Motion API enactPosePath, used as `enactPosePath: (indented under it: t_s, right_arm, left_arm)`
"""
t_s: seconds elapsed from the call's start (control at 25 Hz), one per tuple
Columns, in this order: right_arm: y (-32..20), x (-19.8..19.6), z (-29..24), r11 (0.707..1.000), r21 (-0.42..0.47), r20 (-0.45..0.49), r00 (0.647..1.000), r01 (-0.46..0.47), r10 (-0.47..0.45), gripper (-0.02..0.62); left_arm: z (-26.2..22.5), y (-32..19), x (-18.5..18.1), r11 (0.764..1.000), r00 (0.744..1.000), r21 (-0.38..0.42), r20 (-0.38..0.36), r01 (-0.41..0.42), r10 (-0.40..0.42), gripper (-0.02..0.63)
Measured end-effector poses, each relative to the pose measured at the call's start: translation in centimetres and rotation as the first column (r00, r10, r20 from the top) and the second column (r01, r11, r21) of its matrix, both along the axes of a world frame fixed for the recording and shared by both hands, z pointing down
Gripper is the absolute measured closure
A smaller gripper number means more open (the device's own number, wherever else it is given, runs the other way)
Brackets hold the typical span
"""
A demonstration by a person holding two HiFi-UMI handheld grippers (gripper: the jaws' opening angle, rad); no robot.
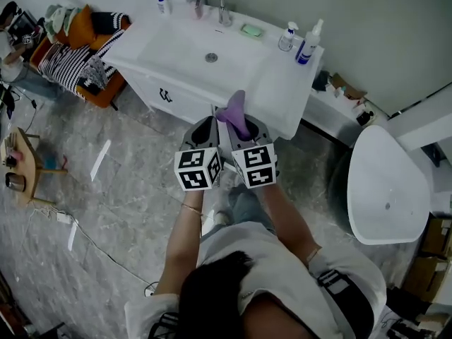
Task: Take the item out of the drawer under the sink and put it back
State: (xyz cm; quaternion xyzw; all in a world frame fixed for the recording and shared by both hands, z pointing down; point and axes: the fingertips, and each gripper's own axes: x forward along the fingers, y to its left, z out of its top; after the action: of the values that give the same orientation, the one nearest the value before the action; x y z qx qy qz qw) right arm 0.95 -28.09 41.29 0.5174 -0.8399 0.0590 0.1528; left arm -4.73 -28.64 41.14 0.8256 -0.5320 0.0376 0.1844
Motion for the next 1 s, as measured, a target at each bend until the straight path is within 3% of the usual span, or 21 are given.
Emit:
enactPosePath:
  t_s: [0.32, 0.76, 1.0]
  right_arm:
    - [0.4, 0.9, -4.7, 0.992, 0.110, -0.005, 0.998, -0.059, 0.060, 0.497]
    - [0.7, 0.7, -7.6, 0.982, 0.183, 0.048, 0.998, -0.054, 0.046, 0.497]
    - [0.8, 0.7, -7.4, 0.981, 0.185, 0.014, 0.998, -0.063, 0.062, 0.497]
  left_arm:
    - [-4.2, 0.5, 0.5, 0.993, 1.000, 0.113, 0.004, -0.015, 0.014, 0.601]
    - [-5.9, 0.6, 0.3, 0.987, 1.000, 0.160, -0.006, -0.016, 0.017, 0.601]
    - [-5.6, 0.8, -0.1, 0.987, 1.000, 0.160, -0.015, -0.015, 0.018, 0.601]
